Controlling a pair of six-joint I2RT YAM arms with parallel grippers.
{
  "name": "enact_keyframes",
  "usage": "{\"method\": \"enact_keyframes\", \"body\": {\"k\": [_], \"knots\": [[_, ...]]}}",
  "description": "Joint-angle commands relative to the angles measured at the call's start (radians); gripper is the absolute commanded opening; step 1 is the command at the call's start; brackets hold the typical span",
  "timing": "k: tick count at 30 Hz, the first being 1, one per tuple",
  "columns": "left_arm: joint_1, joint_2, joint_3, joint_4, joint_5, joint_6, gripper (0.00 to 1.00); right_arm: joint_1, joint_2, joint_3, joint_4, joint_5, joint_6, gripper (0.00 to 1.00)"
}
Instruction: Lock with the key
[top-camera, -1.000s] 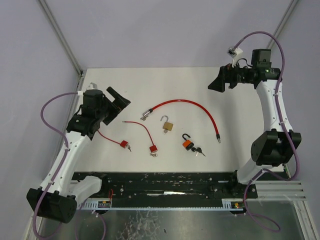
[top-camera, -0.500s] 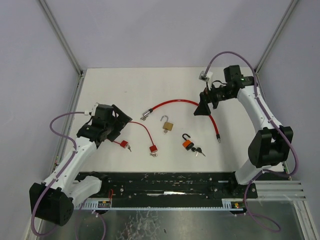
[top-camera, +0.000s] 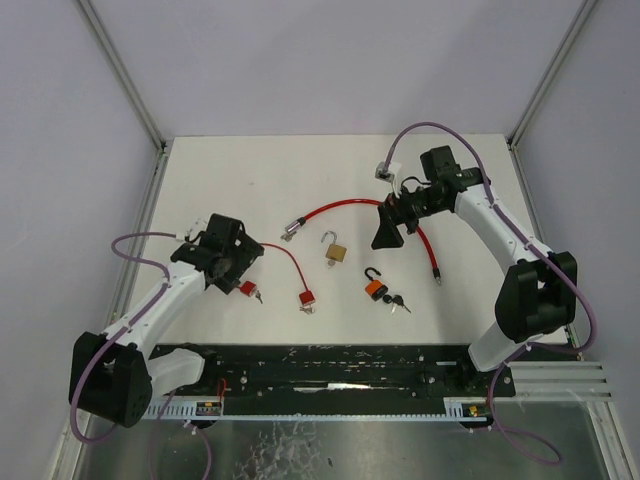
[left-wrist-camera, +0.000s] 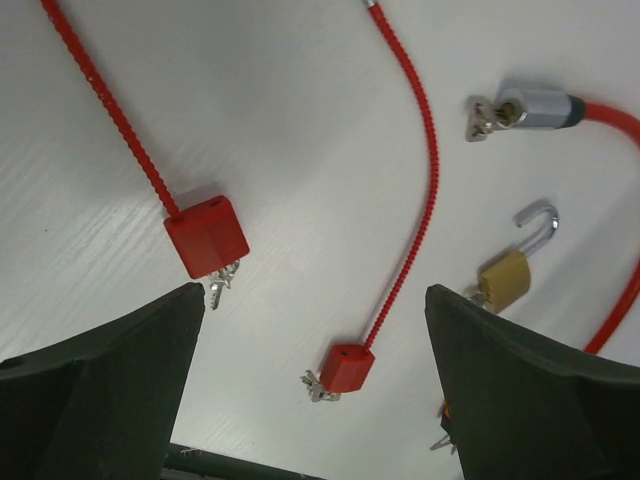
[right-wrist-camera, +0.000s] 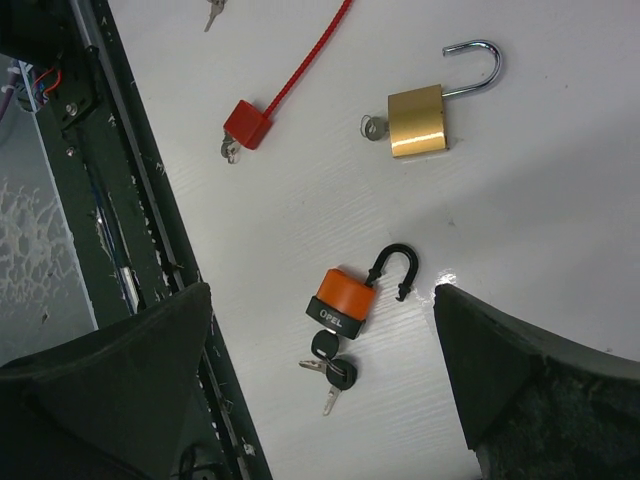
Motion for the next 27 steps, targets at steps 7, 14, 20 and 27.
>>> {"method": "enact_keyframes", "body": {"k": [7,14,20,27], "knots": [[-0.024,0.061,-0.018,-0.048,-0.094,-0.043,0.87,0.023,-0.015,-0.032,0.087,0.028,0.074,1.00],[-0.028,0.087,-0.071,-0.002,-0.077,-0.063,0.76,0.025,0.000,-0.038,0.097,0.019,0.087,1.00],[-0.030,0.108,-0.108,0.022,-0.094,-0.057,0.62,0.024,0.018,-0.035,0.096,0.013,0.096,1.00],[-0.029,0.165,-0.105,0.048,-0.109,-0.036,0.57,0.025,0.026,-0.029,0.088,0.010,0.097,1.00]]}}
